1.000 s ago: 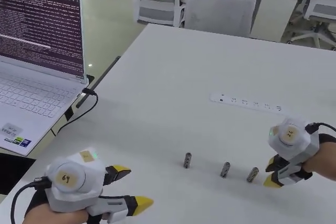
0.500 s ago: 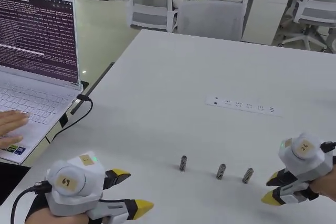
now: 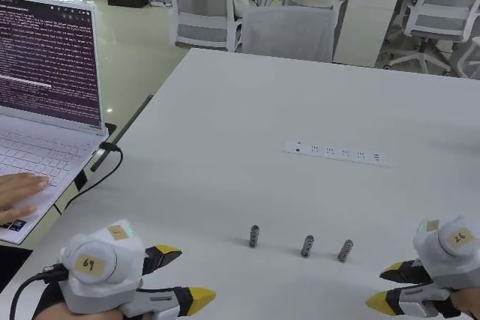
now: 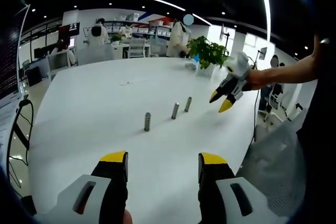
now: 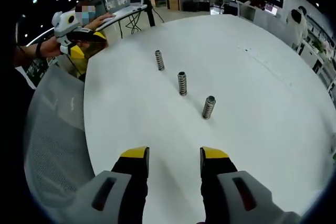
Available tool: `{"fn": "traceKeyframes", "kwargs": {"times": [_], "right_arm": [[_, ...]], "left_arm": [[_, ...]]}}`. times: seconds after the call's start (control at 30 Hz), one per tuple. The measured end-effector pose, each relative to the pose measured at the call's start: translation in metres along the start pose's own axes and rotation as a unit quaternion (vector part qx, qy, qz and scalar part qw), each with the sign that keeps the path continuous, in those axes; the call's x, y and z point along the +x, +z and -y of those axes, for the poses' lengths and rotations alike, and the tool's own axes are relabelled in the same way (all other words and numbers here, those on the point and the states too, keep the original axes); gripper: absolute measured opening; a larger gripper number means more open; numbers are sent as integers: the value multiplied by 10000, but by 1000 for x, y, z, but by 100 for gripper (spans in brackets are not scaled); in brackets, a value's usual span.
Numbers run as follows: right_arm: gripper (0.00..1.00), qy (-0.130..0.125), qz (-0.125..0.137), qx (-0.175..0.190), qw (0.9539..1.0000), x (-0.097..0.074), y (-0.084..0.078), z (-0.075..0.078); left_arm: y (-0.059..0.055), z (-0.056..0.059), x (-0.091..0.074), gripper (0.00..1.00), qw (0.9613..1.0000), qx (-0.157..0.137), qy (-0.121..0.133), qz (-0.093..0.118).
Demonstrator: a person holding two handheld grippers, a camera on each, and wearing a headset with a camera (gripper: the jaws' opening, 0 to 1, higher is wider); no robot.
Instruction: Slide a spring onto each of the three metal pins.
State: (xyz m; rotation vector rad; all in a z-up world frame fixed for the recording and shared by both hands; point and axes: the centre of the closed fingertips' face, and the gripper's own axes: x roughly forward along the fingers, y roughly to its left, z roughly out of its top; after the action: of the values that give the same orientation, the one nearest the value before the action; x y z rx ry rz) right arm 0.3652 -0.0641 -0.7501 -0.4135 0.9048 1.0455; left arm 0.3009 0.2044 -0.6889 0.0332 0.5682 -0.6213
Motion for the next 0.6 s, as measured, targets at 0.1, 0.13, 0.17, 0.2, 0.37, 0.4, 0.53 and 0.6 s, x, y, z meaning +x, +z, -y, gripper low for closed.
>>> {"fn": "traceKeyframes", "kwargs": {"times": [0.1, 0.13, 0.17, 0.2, 0.37, 0.4, 0.53, 0.6], "right_arm": [[39, -85, 219, 160, 9996, -5, 2, -5], [40, -128, 338, 240, 9991, -8, 4, -6], [40, -150, 412, 297, 9986, -9, 4, -7], [41, -163, 499, 372, 9979, -11, 4, -10], [45, -286, 878, 694, 9933, -21, 6, -17], [46, -303, 950, 739, 9923, -23, 7, -18], [51, -311, 1143, 897, 9889, -29, 6, -26], [53, -312, 1189, 939, 9880, -31, 6, -30]], "left_arm": [[2, 0, 0, 49, 10000, 9, 3, 18], [3, 0, 0, 49, 10000, 7, 1, 27], [3, -1, 0, 49, 10000, 10, 0, 35], [4, 0, -1, 49, 10000, 15, -1, 43], [6, 1, -2, 49, 10000, 32, -19, 64], [6, 1, -2, 49, 10000, 35, -22, 65], [7, 3, -3, 50, 10000, 28, -26, 81], [7, 3, -4, 50, 10000, 22, -23, 90]]}}
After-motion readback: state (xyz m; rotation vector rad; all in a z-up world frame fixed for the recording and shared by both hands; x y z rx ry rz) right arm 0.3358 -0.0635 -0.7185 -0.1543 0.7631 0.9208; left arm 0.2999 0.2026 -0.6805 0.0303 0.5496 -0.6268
